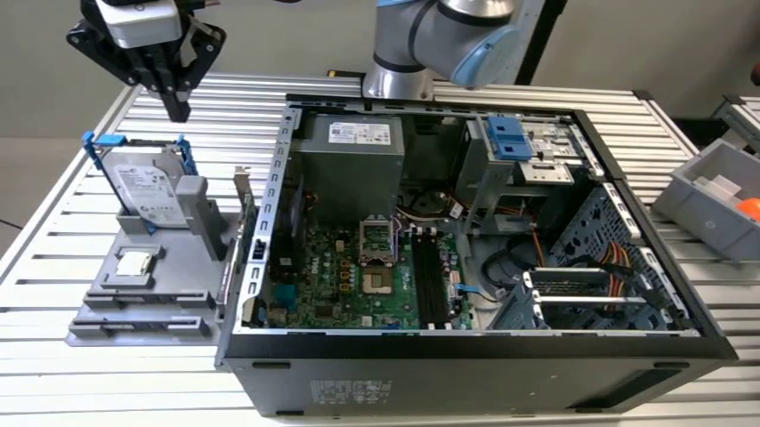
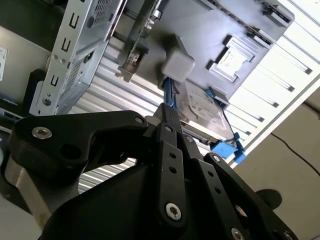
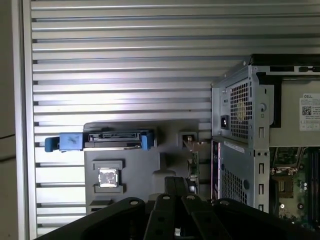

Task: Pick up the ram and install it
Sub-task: 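Reach for the ram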

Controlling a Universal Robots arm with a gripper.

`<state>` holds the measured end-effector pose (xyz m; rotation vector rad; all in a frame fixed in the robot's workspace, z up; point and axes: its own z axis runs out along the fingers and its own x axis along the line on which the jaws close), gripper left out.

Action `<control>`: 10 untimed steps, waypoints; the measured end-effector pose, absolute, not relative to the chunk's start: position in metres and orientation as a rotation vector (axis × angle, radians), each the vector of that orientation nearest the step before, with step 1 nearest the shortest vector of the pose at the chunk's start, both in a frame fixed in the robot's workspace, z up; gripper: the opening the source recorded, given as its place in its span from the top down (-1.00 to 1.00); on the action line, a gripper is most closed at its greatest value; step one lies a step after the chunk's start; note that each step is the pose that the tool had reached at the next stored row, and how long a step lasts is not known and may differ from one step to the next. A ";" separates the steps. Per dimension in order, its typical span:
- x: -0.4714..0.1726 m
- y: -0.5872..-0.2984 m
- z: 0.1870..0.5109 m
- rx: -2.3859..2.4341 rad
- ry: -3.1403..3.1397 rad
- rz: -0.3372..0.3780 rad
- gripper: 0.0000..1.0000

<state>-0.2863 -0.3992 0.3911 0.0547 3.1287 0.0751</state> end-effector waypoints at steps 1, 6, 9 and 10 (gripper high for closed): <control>-0.287 -0.399 0.391 0.055 3.129 0.075 1.00; -0.291 -0.399 0.391 0.055 3.129 0.075 1.00; -0.293 -0.399 0.391 0.055 3.129 0.075 1.00; -0.294 -0.399 0.391 0.055 3.129 0.075 1.00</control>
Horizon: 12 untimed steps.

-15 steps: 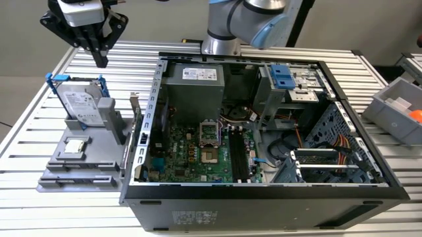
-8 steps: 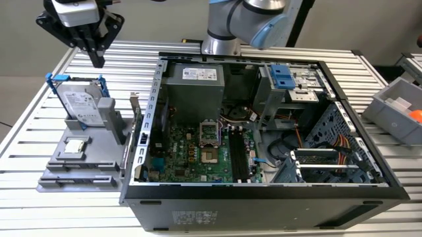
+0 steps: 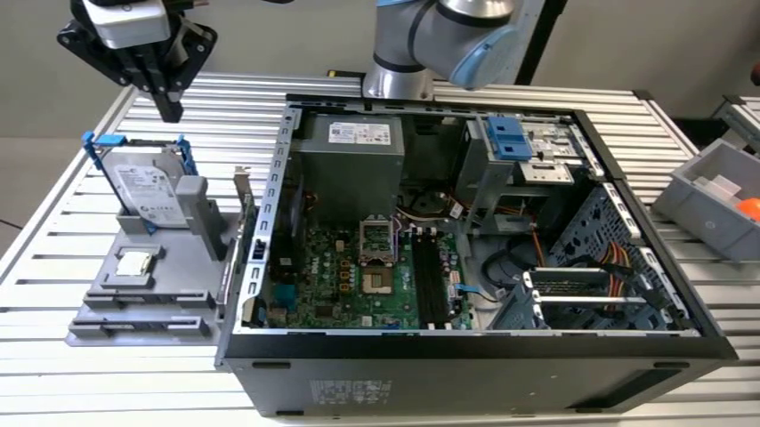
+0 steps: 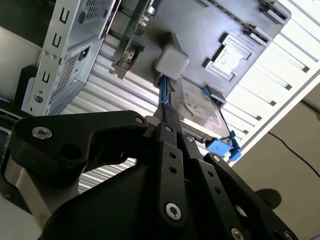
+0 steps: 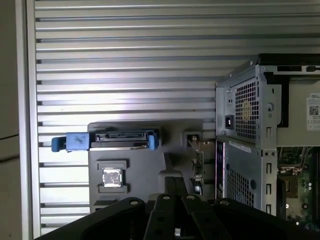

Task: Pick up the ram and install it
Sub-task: 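Reach for the ram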

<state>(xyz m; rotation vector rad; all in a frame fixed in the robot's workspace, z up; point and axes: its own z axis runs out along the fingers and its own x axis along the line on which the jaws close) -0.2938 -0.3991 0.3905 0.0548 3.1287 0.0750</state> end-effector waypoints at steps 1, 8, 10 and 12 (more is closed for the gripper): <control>-0.294 -0.399 0.390 0.055 3.129 0.075 1.00; -0.298 -0.399 0.390 0.055 3.129 0.075 1.00; -0.299 -0.399 0.390 0.055 3.129 0.075 1.00; -0.301 -0.399 0.390 0.055 3.129 0.075 1.00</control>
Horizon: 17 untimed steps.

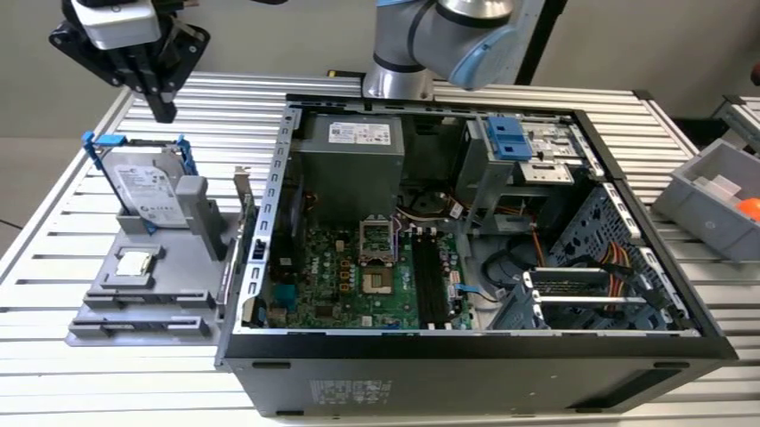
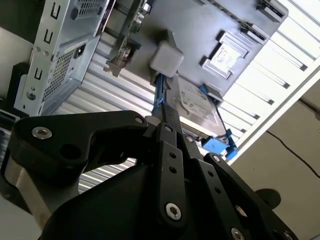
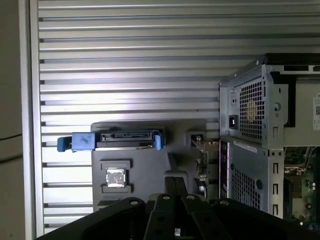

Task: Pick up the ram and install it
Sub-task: 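Reach for the ram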

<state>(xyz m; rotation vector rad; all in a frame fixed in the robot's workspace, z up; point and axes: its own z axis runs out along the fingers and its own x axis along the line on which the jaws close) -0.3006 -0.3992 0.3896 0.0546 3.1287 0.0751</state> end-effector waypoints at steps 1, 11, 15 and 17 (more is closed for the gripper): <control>-0.301 -0.399 0.389 0.055 3.129 0.075 1.00; -0.312 -0.399 0.389 0.054 3.129 0.075 1.00; -0.318 -0.399 0.388 0.054 3.129 0.075 1.00; -0.322 -0.399 0.388 0.054 3.129 0.075 1.00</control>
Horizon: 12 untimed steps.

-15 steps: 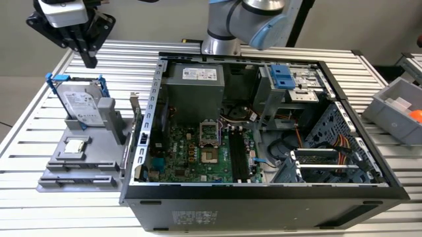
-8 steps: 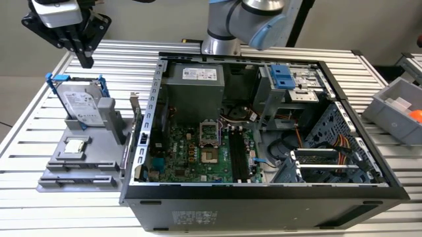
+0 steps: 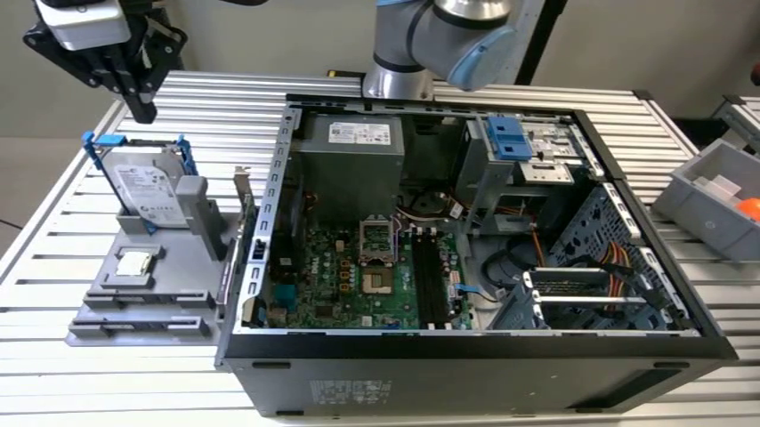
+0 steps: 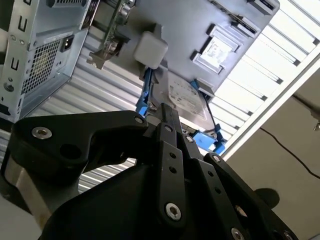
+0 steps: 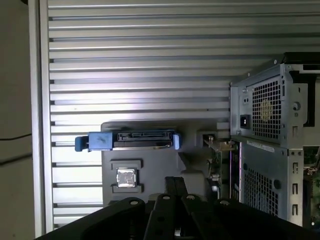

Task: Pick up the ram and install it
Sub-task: 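Reach for the ram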

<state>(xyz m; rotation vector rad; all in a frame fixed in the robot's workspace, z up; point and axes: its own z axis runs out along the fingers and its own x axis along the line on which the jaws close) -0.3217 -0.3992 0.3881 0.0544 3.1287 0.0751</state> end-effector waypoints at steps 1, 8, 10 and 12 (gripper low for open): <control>-0.323 -0.399 0.388 0.054 3.129 0.075 1.00; -0.334 -0.399 0.388 0.054 3.129 0.075 1.00; -0.337 -0.399 0.387 0.054 3.129 0.075 1.00; -0.340 -0.399 0.387 0.054 3.129 0.075 1.00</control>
